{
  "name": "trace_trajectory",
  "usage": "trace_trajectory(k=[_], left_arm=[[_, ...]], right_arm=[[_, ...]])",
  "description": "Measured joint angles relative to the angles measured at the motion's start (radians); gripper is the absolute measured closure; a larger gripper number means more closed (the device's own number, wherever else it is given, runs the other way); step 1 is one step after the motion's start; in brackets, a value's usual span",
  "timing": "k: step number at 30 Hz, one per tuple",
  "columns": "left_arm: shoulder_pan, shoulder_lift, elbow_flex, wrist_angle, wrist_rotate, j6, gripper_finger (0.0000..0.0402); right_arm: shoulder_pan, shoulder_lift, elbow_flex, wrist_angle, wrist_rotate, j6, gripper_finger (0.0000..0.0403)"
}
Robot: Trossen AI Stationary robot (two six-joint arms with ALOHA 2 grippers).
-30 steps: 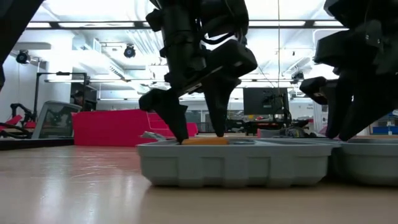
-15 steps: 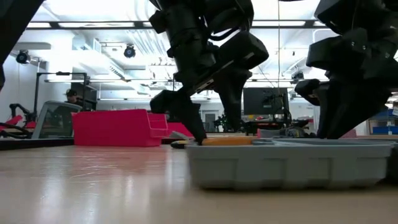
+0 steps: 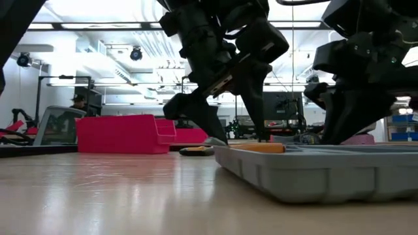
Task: Prefit tool cases
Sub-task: Remove the yellow tape measure from the prefit tool case to the table
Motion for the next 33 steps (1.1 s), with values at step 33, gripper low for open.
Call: trace_trajectory(k=[33], left_arm=[[-0.024, -0.022, -0.030, -0.044, -0.084, 0.044, 0.0132]], right_arm=[[0.050, 0.000, 0.030, -0.090, -0.159, -0.002, 0.0341]])
